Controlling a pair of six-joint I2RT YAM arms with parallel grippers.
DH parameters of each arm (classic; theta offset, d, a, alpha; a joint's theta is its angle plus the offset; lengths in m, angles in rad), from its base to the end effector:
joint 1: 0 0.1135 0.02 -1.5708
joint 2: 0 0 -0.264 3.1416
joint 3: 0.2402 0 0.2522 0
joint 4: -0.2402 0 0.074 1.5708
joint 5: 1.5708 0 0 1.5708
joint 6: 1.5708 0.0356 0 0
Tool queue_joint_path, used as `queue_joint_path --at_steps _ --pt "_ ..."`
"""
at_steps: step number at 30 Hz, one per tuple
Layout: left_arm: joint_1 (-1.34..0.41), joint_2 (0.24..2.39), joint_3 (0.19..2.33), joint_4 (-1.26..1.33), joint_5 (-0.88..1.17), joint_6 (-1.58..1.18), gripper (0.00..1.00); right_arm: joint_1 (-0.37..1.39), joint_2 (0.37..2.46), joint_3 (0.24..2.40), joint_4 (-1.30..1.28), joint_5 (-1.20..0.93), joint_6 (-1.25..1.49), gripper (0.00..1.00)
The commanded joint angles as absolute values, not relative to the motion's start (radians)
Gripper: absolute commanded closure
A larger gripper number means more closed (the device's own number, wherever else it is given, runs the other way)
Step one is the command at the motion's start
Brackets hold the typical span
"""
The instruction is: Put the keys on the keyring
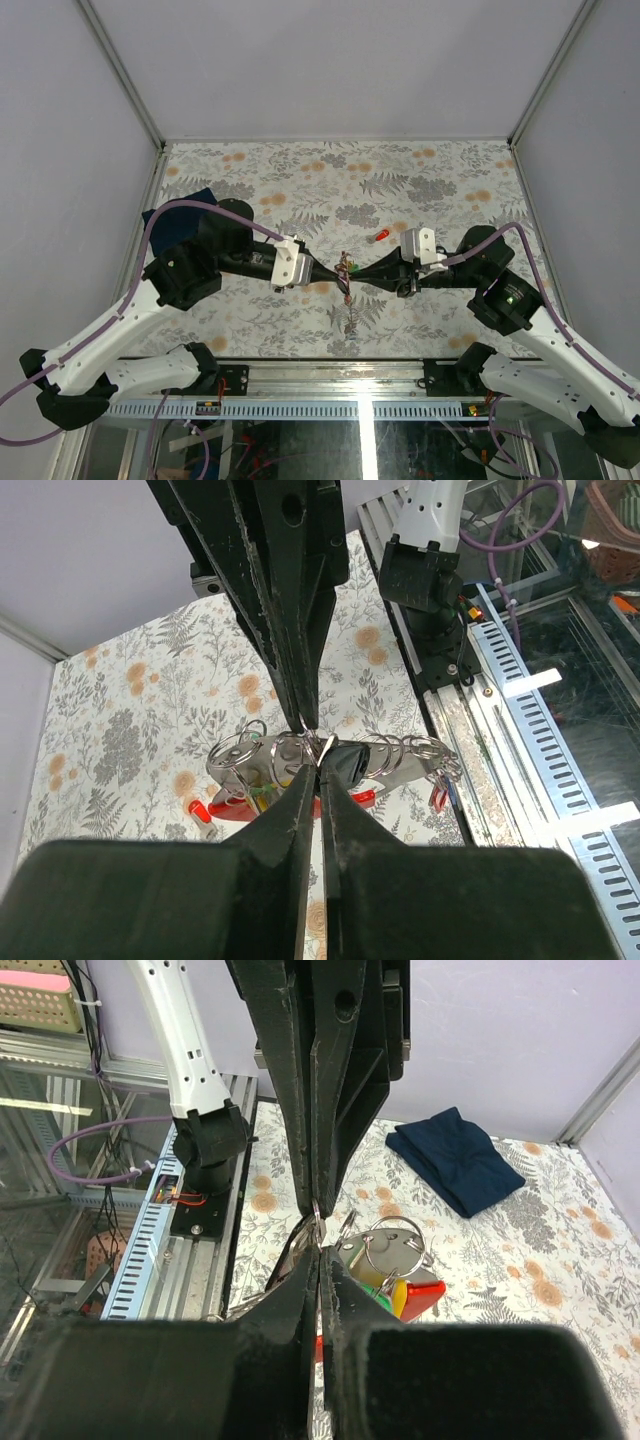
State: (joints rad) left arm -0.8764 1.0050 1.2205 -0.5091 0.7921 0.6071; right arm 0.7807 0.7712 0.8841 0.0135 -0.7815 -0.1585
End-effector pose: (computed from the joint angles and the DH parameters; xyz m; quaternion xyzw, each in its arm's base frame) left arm 0.1083 -0.1697 0.4187 0.6700 0.3908 -0.3808 0.5034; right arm 0.1002 0.1345 0.3972 -0.5314 0.4157 0.4521 0.5834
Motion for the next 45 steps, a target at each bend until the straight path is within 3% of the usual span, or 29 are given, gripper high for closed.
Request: queue_joint_path --at_steps 1,32,39,45 --pt "-0.881 0.998 1.214 -0.503 0.784 0.613 1.00 0.782 0.743 0.919 0.129 -0.728 -0.120 1.00" --pt "-0.890 1.005 1.206 -0.509 0.701 0.635 1.00 0.782 0.702 0.870 0.247 -0.574 -0.031 1.00" --pt "-0.890 0.951 1.072 -0.268 0.566 0.400 1.00 0.781 0.699 0.870 0.128 -0.358 -0.097 1.00" --pt "-0.890 0.944 0.990 -0.175 0.421 0.210 0.92 0.782 0.697 0.866 0.030 -0.182 -0.114 1.00"
